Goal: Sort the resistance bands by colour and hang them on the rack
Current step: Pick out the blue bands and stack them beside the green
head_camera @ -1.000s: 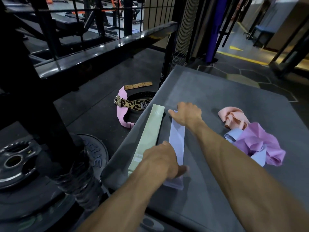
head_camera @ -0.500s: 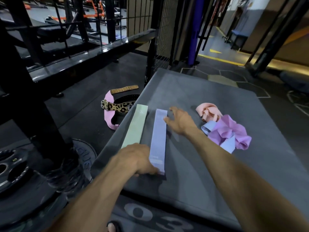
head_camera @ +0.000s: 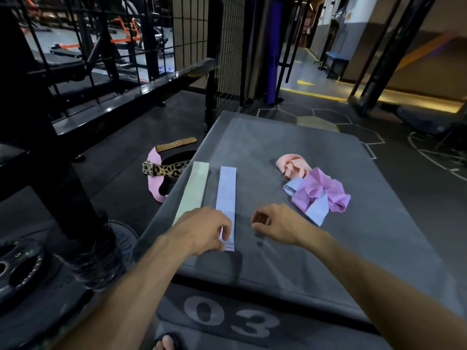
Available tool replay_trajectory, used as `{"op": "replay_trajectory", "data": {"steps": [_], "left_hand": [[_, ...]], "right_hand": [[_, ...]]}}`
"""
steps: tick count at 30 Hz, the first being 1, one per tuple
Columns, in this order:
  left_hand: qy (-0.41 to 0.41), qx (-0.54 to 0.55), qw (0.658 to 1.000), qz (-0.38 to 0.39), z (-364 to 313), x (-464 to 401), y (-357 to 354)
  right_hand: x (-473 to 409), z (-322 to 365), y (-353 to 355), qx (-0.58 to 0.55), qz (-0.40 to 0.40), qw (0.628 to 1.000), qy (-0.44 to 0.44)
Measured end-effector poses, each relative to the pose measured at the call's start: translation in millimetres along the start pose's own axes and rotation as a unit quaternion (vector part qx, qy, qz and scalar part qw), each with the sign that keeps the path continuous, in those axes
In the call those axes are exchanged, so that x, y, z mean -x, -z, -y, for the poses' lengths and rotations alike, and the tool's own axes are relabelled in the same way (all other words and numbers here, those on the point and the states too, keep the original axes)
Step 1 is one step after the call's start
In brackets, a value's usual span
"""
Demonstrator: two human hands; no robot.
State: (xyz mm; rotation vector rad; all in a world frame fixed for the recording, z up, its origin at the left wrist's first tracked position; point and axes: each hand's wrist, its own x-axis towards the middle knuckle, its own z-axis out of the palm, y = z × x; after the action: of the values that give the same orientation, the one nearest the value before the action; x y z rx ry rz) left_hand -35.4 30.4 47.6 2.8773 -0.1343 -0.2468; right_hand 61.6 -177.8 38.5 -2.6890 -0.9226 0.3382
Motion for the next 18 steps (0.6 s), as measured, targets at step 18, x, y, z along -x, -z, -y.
{"op": "replay_trajectory", "data": {"steps": [18], "left_hand": [[-0.026, 0.031, 0.999, -0.002, -8.6, -9.4, 0.1]], "right_hand": [[45.7, -97.0, 13.2, 0.214, -0.03, 0.963, -0.163]]}}
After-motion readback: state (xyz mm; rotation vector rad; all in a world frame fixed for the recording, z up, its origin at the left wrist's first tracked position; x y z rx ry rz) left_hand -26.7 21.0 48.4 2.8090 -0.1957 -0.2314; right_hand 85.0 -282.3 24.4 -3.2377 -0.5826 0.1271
